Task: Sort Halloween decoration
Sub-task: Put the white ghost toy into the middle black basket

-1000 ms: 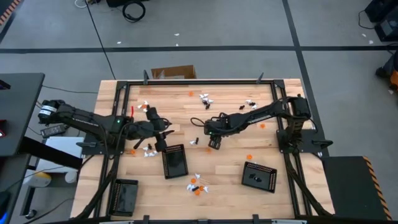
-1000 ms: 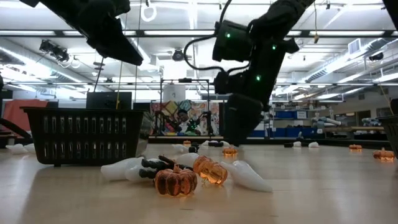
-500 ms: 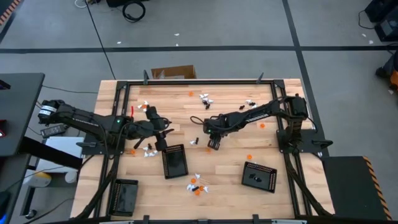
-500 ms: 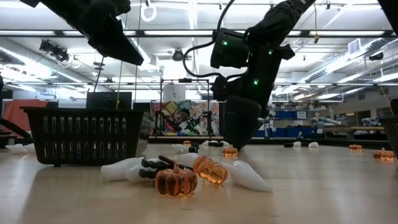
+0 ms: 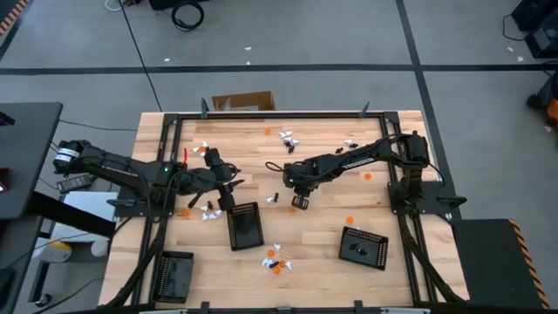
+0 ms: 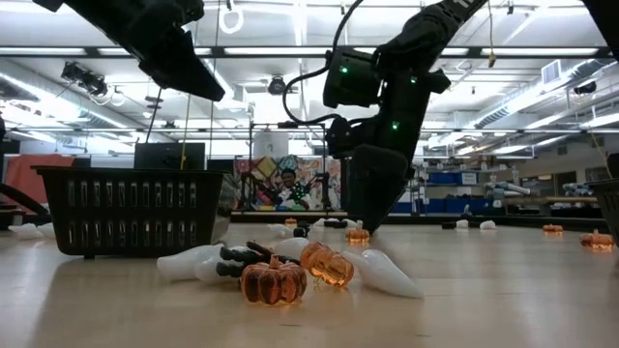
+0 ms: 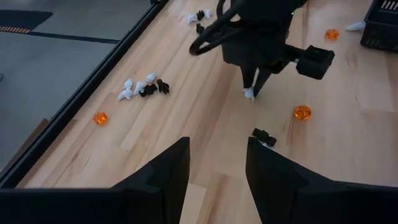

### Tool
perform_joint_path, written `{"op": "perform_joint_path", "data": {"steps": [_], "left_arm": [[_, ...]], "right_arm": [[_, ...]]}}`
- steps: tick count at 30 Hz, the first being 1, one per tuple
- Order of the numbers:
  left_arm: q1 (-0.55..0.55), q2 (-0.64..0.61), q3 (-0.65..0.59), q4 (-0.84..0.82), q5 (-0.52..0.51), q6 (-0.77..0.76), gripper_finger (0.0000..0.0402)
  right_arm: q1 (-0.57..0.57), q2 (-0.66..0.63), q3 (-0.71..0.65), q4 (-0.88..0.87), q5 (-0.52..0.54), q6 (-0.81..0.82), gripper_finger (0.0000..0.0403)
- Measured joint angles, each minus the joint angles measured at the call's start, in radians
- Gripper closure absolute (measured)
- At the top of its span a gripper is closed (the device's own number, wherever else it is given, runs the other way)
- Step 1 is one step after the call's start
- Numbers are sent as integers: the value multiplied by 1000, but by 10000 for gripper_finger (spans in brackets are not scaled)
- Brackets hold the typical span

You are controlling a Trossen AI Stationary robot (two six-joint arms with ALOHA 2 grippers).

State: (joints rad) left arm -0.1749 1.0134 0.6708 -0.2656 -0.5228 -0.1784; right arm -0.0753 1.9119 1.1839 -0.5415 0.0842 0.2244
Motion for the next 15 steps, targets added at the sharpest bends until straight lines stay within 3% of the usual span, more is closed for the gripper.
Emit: {"op": "perform_joint_path", "data": {"steps": [5,11,15], "left_arm": [[-54,-5,-10,34,-11,32,240],[-233,-79,-111,11,-182,-63,240],[-326,-135,-138,19,-241,-93,240]], "right_arm": [[29,-3,121,-107,49,0,355],[104,-3,276,-171,74,-11,355],[148,-3,384,-181,74,-11,355]]}}
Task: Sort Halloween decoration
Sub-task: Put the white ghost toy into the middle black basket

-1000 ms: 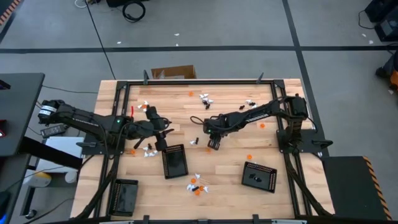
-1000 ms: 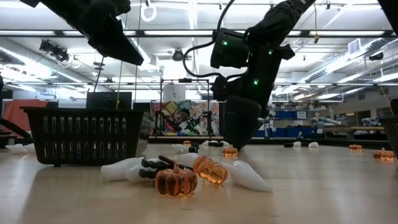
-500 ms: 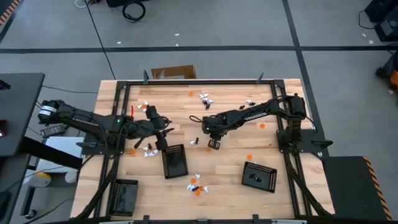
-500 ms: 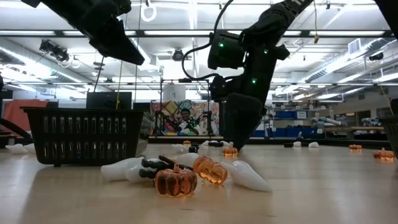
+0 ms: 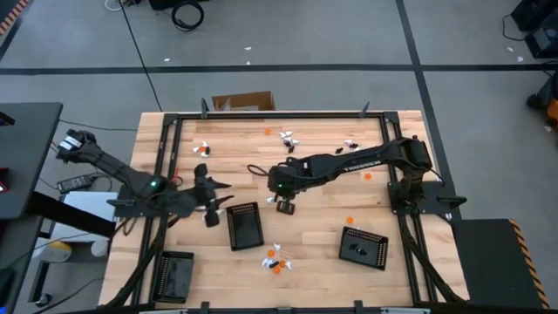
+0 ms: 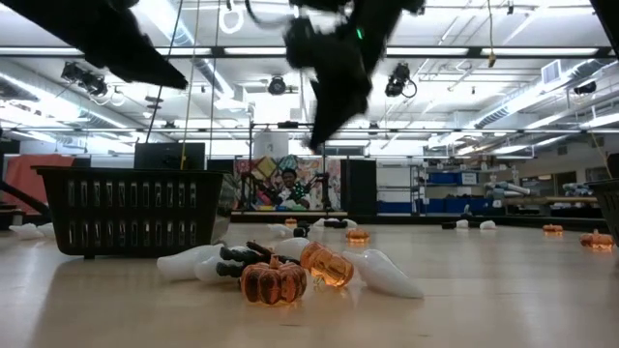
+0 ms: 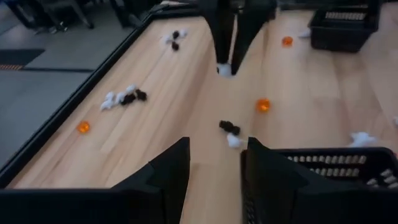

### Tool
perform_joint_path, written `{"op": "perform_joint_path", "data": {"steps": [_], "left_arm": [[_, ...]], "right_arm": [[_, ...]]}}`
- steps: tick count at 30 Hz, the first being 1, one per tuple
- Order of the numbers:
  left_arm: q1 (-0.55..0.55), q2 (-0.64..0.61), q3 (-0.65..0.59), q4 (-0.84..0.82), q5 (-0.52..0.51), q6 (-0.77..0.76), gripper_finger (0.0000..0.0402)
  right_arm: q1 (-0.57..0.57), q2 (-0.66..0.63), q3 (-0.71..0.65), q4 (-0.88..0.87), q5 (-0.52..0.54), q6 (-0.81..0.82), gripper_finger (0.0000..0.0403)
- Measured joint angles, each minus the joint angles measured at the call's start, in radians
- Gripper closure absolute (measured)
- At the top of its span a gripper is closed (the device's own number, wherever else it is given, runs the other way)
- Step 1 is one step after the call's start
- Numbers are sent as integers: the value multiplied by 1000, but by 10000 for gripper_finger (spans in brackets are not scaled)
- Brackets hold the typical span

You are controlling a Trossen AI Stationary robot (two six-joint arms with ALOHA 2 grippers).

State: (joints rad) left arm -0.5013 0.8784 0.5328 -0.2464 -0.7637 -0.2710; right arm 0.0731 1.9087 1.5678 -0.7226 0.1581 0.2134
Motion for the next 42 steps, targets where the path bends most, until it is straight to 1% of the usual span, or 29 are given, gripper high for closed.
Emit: {"op": "perform_joint_path", "data": {"steps": [3,5,8,11,15,17,22,27,32,35,39,42], "left_arm": [[-62,-39,-7,-28,-90,3,240],[-95,-67,-19,-45,-154,6,240],[-124,-101,-49,-37,-177,30,240],[-130,-119,-87,12,-166,54,240],[-131,-129,-103,18,-105,50,240],[-132,-129,-103,19,-105,51,240],[-119,-136,-105,27,-128,99,240],[-88,-140,-105,32,-133,109,240],[-70,-140,-105,29,-133,108,240],[-68,-140,-105,33,-133,107,240],[-68,-140,-105,33,-133,106,240],[-68,-139,-105,32,-133,106,240]], "right_arm": [[40,3,67,9,-1,-4,355],[63,5,86,27,-2,-8,355],[88,5,87,87,-2,-7,355],[103,6,87,140,-2,-7,355],[108,28,86,211,-34,-7,355],[108,45,89,281,-59,-13,355],[101,94,94,303,-100,-26,355],[108,123,103,344,-137,-56,355],[110,169,104,454,-206,-92,351],[110,215,103,474,-229,-122,348],[106,291,98,496,-230,-138,336],[97,319,99,516,-233,-134,315]]}}
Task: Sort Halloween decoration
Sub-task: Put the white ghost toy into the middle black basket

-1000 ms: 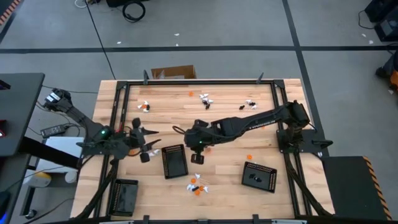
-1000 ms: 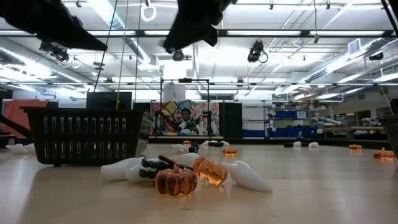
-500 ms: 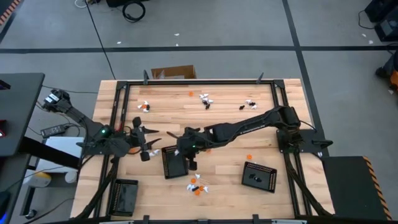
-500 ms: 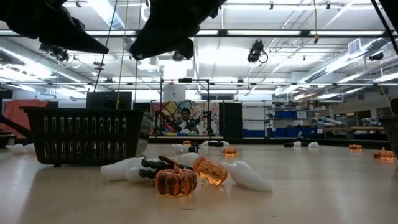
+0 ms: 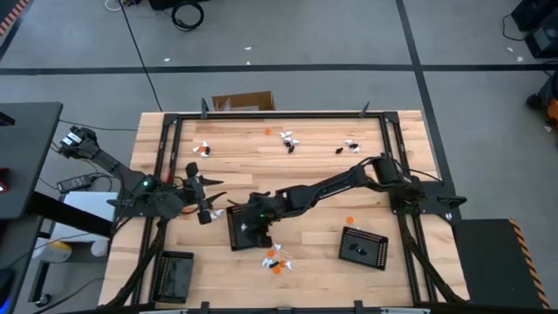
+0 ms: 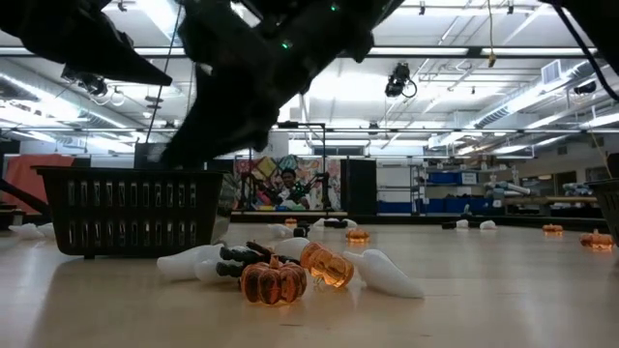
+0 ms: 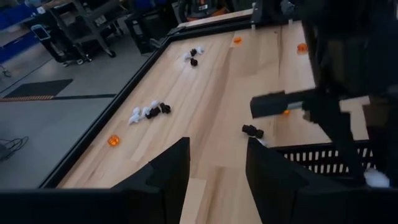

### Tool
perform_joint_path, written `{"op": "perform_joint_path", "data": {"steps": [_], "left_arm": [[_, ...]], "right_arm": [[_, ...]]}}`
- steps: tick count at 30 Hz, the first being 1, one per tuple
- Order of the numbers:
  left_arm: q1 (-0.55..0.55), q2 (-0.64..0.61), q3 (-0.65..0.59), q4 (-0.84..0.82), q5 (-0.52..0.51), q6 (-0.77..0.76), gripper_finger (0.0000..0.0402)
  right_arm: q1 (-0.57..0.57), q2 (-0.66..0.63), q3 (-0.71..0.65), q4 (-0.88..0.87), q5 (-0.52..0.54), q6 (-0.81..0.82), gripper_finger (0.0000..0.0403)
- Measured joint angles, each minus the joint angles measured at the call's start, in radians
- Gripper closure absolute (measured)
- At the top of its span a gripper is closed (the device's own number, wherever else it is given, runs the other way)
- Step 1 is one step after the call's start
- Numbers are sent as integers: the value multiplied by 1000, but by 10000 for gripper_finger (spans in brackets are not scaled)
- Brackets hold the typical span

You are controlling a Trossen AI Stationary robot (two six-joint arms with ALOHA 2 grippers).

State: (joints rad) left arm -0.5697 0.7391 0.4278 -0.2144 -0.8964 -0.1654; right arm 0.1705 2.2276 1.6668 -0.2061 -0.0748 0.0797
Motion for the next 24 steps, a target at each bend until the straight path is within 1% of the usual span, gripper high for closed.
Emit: {"op": "perform_joint_path", "data": {"steps": [4,8,11,14,17,20,24], "left_arm": [[0,0,0,-5,6,-4,240],[0,0,0,-5,9,-3,240],[0,0,1,-10,9,-7,240],[0,0,1,-21,9,-10,240],[1,0,1,-28,9,-2,240],[1,0,2,-18,9,5,240],[1,0,2,18,8,42,240]], "right_arm": [[-9,8,4,-6,-29,27,270],[-14,-25,29,-57,-53,36,222],[-14,-83,37,-219,-38,56,201],[9,-167,39,-334,49,67,196],[66,-213,44,-399,78,98,198],[118,-194,40,-485,78,192,200],[179,-132,39,-538,163,293,201]]}}
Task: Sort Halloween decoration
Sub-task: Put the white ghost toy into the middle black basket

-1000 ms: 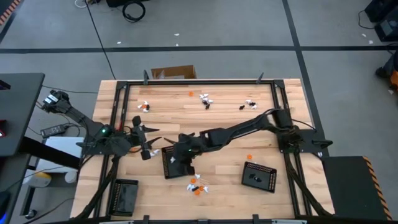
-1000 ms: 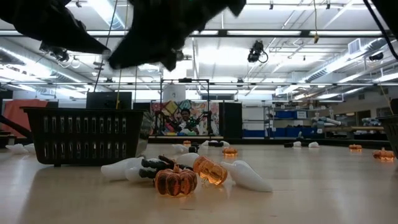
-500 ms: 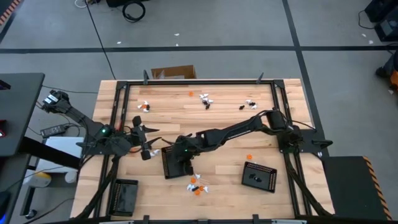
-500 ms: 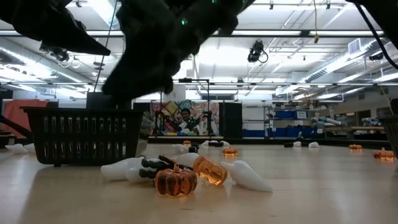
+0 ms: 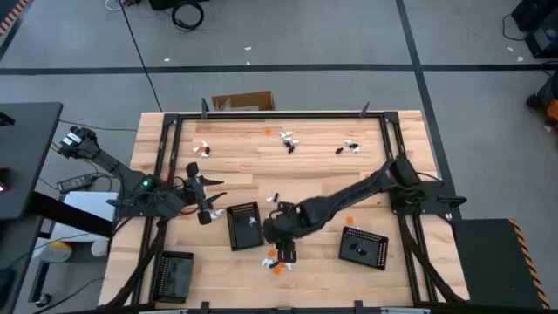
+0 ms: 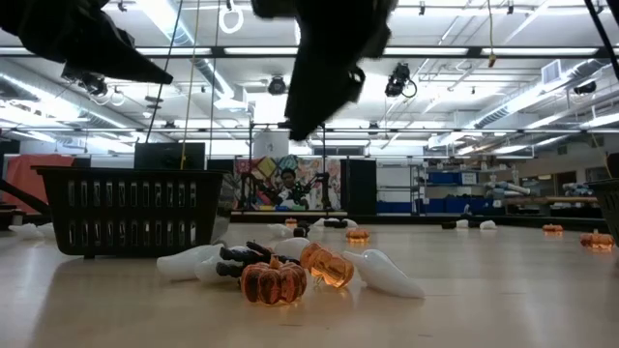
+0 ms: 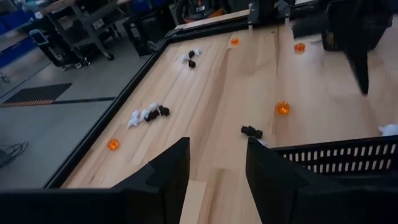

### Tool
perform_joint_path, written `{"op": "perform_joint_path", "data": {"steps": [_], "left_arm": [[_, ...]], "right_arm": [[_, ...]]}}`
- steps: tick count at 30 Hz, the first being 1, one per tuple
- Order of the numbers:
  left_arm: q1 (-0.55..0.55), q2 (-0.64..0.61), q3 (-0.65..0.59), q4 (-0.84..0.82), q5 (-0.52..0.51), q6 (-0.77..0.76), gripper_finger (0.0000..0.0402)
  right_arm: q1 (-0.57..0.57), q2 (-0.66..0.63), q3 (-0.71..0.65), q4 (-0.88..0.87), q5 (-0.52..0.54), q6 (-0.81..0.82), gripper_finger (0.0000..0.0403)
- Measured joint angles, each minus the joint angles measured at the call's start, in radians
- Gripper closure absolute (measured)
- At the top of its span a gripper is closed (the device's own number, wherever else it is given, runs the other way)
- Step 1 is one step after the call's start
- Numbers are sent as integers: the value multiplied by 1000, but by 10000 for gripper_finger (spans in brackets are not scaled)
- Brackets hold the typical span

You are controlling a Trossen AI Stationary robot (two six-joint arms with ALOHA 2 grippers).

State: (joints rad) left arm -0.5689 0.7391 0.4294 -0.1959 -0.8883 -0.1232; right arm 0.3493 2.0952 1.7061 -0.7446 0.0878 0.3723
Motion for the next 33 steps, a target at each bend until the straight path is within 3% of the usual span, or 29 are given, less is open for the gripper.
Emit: {"op": "perform_joint_path", "data": {"steps": [4,13,25,33], "left_arm": [[0,0,0,14,0,7,240],[0,0,0,16,0,-31,240],[0,0,0,13,0,-31,240],[0,0,0,7,0,-27,240]], "right_arm": [[36,55,-1,38,67,47,201],[47,151,-1,87,105,82,201],[40,182,4,53,68,108,205],[35,182,3,55,58,108,282]]}}
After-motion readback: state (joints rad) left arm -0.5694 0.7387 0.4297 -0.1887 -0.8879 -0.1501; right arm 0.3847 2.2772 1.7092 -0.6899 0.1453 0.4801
